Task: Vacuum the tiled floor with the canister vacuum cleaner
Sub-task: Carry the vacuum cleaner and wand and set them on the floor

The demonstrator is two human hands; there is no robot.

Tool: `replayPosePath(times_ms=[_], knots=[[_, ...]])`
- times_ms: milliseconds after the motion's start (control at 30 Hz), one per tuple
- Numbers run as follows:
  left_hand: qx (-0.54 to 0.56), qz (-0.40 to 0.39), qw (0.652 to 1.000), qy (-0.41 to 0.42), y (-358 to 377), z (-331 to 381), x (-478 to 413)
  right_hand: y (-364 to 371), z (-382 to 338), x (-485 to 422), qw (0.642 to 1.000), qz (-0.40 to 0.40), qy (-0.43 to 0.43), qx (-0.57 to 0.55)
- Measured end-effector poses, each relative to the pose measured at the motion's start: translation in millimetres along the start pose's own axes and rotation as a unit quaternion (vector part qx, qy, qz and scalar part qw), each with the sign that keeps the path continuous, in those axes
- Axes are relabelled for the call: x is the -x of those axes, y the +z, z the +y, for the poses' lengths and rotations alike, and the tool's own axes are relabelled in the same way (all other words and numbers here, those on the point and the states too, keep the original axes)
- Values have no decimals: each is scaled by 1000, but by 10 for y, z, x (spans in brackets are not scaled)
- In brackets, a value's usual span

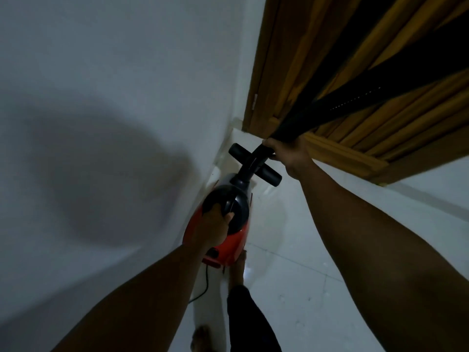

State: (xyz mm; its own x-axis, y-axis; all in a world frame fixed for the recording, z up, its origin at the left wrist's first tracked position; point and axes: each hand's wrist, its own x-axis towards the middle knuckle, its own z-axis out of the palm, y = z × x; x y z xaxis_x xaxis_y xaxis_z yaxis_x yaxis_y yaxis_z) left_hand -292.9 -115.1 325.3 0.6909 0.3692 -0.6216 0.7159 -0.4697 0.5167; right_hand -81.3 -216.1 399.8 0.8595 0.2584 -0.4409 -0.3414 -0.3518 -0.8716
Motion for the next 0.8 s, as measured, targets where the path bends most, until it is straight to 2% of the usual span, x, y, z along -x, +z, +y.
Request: replayPosePath(times_ms=[100,233,367,567,800], knots=[[-14,18,999,24,-54,-71,698,-111,-145,806,1000,0,-15,6],[26,39,995,90,14,-253,1498,-276,-149,1707,999,-14,-28,-12],[4,36,991,128,52,-437,2240,-430,-102,2616,998,23,-45,-34],[-14,43,988,148,217,-755,3237,-615,82,3761,994,55,-53,-73],[-24,77,984,158,773,-1196,4546,-807,557,5203,992,36,-98,-64]])
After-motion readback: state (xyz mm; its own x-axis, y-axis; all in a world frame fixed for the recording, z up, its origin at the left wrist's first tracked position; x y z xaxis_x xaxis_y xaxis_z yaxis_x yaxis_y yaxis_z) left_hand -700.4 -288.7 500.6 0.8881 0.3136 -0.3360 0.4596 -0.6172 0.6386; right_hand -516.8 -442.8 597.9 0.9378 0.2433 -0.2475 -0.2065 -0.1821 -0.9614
